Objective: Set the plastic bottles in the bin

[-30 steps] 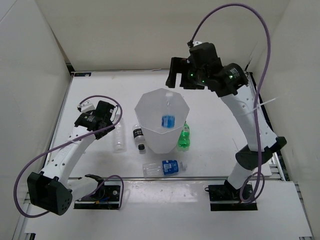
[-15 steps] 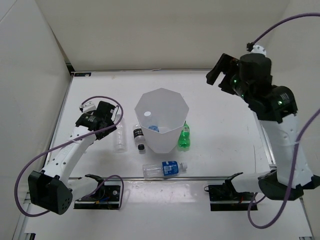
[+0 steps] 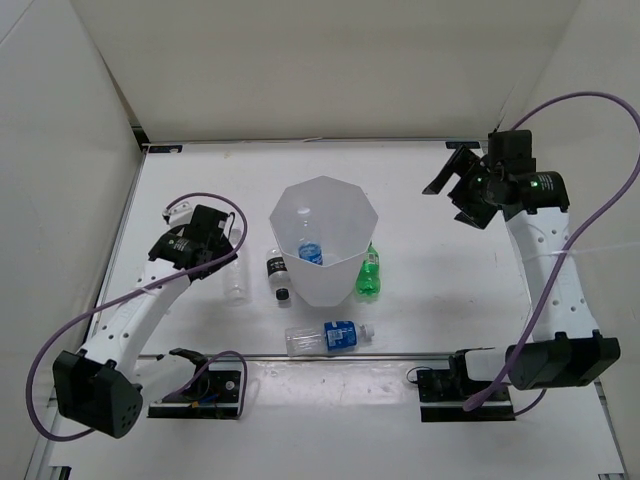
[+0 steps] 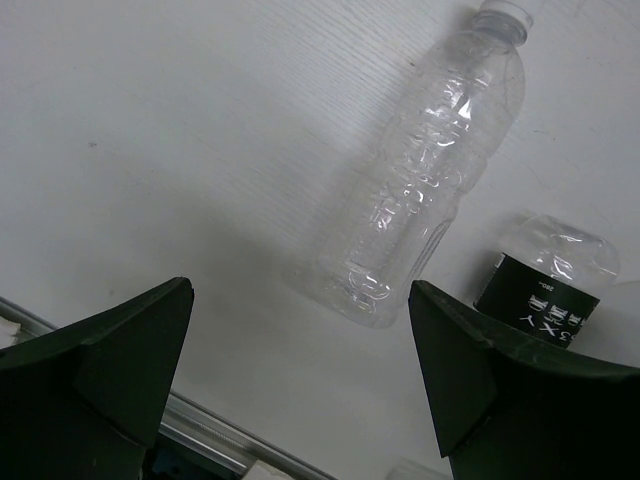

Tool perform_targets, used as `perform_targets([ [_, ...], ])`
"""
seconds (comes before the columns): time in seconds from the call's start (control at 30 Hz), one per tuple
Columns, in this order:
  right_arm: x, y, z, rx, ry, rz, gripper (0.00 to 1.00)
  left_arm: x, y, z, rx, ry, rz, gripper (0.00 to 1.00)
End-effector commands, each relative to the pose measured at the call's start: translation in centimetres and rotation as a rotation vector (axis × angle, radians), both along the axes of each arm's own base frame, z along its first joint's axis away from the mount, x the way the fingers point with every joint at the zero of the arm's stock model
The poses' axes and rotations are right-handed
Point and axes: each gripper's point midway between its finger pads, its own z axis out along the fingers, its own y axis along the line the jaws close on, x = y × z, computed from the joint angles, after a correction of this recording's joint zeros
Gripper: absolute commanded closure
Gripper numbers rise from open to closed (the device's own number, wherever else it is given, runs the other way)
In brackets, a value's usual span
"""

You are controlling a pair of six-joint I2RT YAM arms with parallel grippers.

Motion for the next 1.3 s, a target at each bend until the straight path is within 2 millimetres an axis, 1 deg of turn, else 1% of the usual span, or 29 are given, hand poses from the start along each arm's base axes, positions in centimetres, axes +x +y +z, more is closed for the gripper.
perform_targets([
  [0.0, -0.6, 1.3, -0.3, 0.129, 0.026, 0.037, 0.00, 0.1, -0.5, 0.1, -0.023, -0.037, -0.035, 0.00],
  [0.03, -0.6, 1.4, -0.6, 0.152, 0.036, 0.046, 0.00, 0.4, -0.7, -0.2, -0.029, -0.041, -0.052, 0.00],
  [0.07, -0.6, 1.6, -0.9, 0.167, 0.041, 0.048, 0.00, 0.7, -0.8, 0.0, -0.029, -0.056, -0.059, 0.00],
  [0.1, -1.1, 1.8, -1.4, 0.174, 0.057, 0.053, 0.00, 0.8, -1.3, -0.5, -0.044, -0.054, -0.079, 0.00],
  [0.13, -0.9, 2.0, -1.2, 0.183, 0.046, 0.062, 0.00, 1.1, -1.5, -0.9, -0.047, -0.051, -0.094, 0.00],
  [0.17, -1.1, 2.1, -1.6, 0.195, 0.062, 0.060, 0.00, 2.1, -2.0, -0.4, -0.056, -0.092, -0.116, 0.00],
  [0.2, -1.2, 2.4, -1.5, 0.209, 0.063, 0.072, 0.00, 2.3, -2.2, -1.2, -0.060, -0.076, -0.121, 0.00],
  [0.27, -1.1, 2.6, -1.3, 0.216, 0.055, 0.079, 0.00, 2.9, -2.4, -1.7, -0.055, -0.077, -0.130, 0.00],
  [0.3, -1.1, 2.5, -1.3, 0.210, 0.052, 0.086, 0.00, 3.5, -2.6, -1.6, -0.060, -0.098, -0.130, 0.00],
  [0.37, -1.0, 2.8, -1.1, 0.218, 0.051, 0.107, 0.00, 4.1, -2.8, -2.5, -0.058, -0.089, -0.130, 0.00],
  [0.43, -1.0, 3.0, -0.7, 0.227, 0.043, 0.116, 0.00, 5.1, -3.5, -2.7, -0.077, -0.107, -0.149, 0.00],
  [0.47, -0.9, 3.0, -0.4, 0.221, 0.030, 0.125, 0.00, 5.2, -3.7, -3.9, -0.074, -0.076, -0.162, 0.00],
  [0.53, -1.1, 3.1, 0.0, 0.225, 0.025, 0.141, 0.00, 5.6, -3.7, -4.7, -0.071, -0.056, -0.166, 0.00],
  [0.57, -1.2, 3.3, 0.1, 0.234, 0.026, 0.150, 0.00, 5.8, -3.8, -5.5, -0.066, -0.035, -0.166, 0.00],
  [0.6, -1.3, 3.5, 0.1, 0.239, 0.024, 0.165, 0.00, 5.6, -3.4, -6.4, -0.059, -0.009, -0.154, 0.00],
  [0.63, -1.2, 3.5, 0.5, 0.239, 0.015, 0.167, 0.00, 5.9, -3.5, -6.6, -0.059, -0.010, -0.154, 0.00],
  [0.67, -1.3, 3.6, 0.5, 0.239, 0.012, 0.180, 0.00, 5.4, -3.5, -7.8, -0.055, 0.032, -0.166, 0.00],
  [0.73, -1.2, 3.8, 0.6, 0.247, 0.013, 0.188, 0.00, 5.7, -3.0, -8.7, -0.063, 0.040, -0.147, 0.00],
  [0.77, -1.1, 3.8, 1.0, 0.246, 0.004, 0.189, 0.00, 5.1, -3.1, -9.7, -0.069, 0.075, -0.154, 0.00],
  [0.83, -1.1, 3.9, 1.0, 0.249, 0.009, 0.202, 0.00, 5.3, -2.6, -10.3, -0.077, 0.080, -0.135, 0.00],
  [0.87, -1.1, 4.0, 1.5, 0.256, -0.001, 0.210, 0.00, 5.2, -2.9, -10.3, -0.088, 0.082, -0.142, 0.00],
  [0.9, -1.1, 4.0, 1.4, 0.251, -0.004, 0.217, 0.00, 5.1, -3.1, -10.6, -0.098, 0.094, -0.148, 0.05],
  [0.97, -1.0, 4.0, 1.2, 0.251, 0.005, 0.216, 0.00, 5.2, -2.8, -10.6, -0.099, 0.094, -0.137, 0.12],
  [1.03, -0.8, 4.0, 0.9, 0.251, 0.015, 0.214, 0.00, 5.6, -2.9, -9.5, -0.106, 0.056, -0.139, 0.18],
  [1.07, -0.9, 4.2, 1.0, 0.259, 0.016, 0.221, 0.00, 5.5, -2.8, -9.3, -0.106, 0.058, -0.139, 0.18],
  [1.1, -0.7, 4.2, 0.7, 0.266, 0.029, 0.213, 0.00, 5.9, -2.8, -8.4, -0.104, 0.027, -0.136, 0.21],
  [1.13, -0.6, 4.2, 0.5, 0.266, 0.029, 0.213, 0.00, 5.5, -2.7, -8.6, -0.101, 0.044, -0.135, 0.27],
  [1.2, -0.7, 4.4, 0.3, 0.275, 0.039, 0.219, 0.00, 5.9, -2.6, -6.6, -0.101, 0.010, -0.120, 0.33],
  [1.27, -0.6, 4.4, 0.4, 0.280, 0.033, 0.213, 0.00, 6.2, -2.4, -4.6, -0.112, -0.031, -0.084, 0.34],
])
